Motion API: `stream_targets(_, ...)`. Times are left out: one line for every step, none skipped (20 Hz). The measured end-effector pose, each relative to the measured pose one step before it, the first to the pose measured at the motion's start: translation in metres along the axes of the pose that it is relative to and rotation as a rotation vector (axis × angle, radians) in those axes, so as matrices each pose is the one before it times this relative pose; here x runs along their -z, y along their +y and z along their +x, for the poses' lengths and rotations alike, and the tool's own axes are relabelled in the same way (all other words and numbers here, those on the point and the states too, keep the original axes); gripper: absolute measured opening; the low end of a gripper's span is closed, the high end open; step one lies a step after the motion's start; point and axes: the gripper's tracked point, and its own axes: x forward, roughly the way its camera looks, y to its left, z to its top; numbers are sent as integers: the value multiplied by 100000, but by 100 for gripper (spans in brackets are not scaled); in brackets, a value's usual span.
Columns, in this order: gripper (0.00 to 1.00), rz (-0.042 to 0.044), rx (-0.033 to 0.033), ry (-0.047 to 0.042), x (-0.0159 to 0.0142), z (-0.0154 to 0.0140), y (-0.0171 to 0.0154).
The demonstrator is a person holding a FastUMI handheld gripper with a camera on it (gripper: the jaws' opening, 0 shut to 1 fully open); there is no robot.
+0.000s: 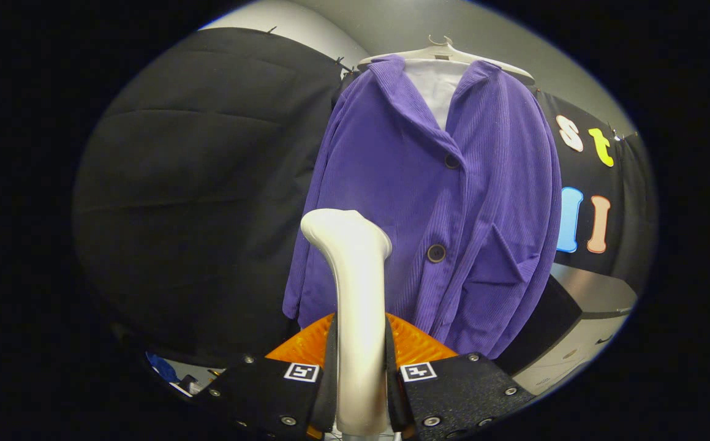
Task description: Iron the clothes twice with a garment steamer, once on the left side and once on the right side.
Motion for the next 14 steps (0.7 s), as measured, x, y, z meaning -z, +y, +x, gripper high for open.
stream_targets(34, 325, -133, 1666, 1064, -89, 167)
stream_targets(34, 275, -70, 1483, 844, 92, 235)
stream_targets(34, 278, -40, 1683, 798, 6, 16)
stream_targets(34, 488, -78, 1250, 804, 51, -133)
stream_targets(34, 478, 38, 1462, 974, -116, 61)
stream_targets(34, 228, -70, 1810, 1187, -79, 177)
stream_targets(34, 207, -195, 1776, 996, 38, 116)
stream_targets(34, 48, -246, 1908, 1090, 103, 214)
stream_targets(34, -430, -220, 1771, 883, 109, 117)
stream_targets(34, -454, -271, 1792, 980, 34, 93)
stream_targets(34, 203, -579, 2006, 902, -27, 130)
stream_targets(34, 942, -830, 1816, 1158, -105, 223)
stream_targets(34, 584, -724, 1347, 642, -4, 46)
stream_targets(34, 0, -378, 1131, 272, 648, -35)
